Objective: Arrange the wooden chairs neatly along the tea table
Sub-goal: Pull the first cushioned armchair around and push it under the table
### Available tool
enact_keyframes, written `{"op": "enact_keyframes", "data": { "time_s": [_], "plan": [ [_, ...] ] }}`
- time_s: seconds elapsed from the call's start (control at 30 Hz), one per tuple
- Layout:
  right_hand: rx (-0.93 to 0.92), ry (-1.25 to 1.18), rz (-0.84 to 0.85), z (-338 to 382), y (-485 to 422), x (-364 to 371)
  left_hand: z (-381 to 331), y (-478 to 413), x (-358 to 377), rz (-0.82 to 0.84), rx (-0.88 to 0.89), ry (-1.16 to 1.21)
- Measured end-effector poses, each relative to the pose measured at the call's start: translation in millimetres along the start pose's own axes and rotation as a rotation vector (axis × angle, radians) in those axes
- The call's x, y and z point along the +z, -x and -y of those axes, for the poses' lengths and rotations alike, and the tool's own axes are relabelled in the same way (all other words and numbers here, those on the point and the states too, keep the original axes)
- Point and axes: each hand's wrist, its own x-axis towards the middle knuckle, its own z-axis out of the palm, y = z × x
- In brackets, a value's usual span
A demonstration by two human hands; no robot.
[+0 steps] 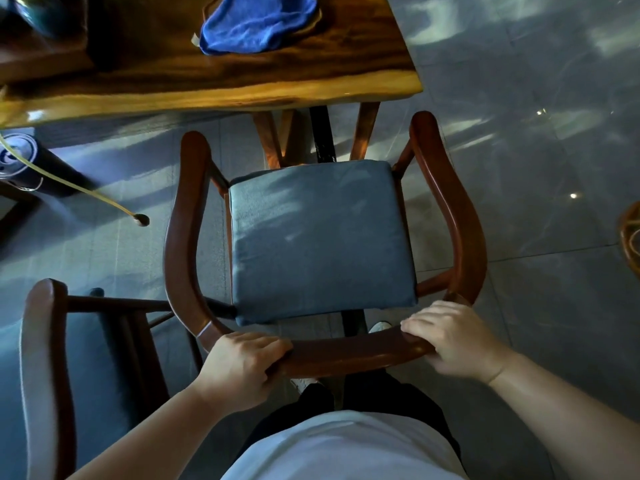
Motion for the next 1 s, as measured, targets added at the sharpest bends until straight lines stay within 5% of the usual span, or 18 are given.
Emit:
{"op": "enact_keyframes", "data": {
  "time_s": [0.27,0.43,0.63,0.8,1.0],
  "plan": [
    [0.022,-0.053,-0.122,34,-52,18,53,-4,-48,0.024,-0.048,-0.159],
    [-0.029,-0.148,-0.027,37,-77,12,58,-10,-69,0.091,-0.087,-0.218],
    [0.002,-0.213,0.294,-15,-61,-1,4,-36,-45,0.161,-0.062,-0.257],
    [-0.139,0.223,0.651,-71,-87,-24,-42,-75,-21,0.266,-0.179,-0.299],
    [-0.351,0.357,0.902,-89,-121,-24,-48,-69,-12,0.196,-0.321,-0.225]
  ]
}}
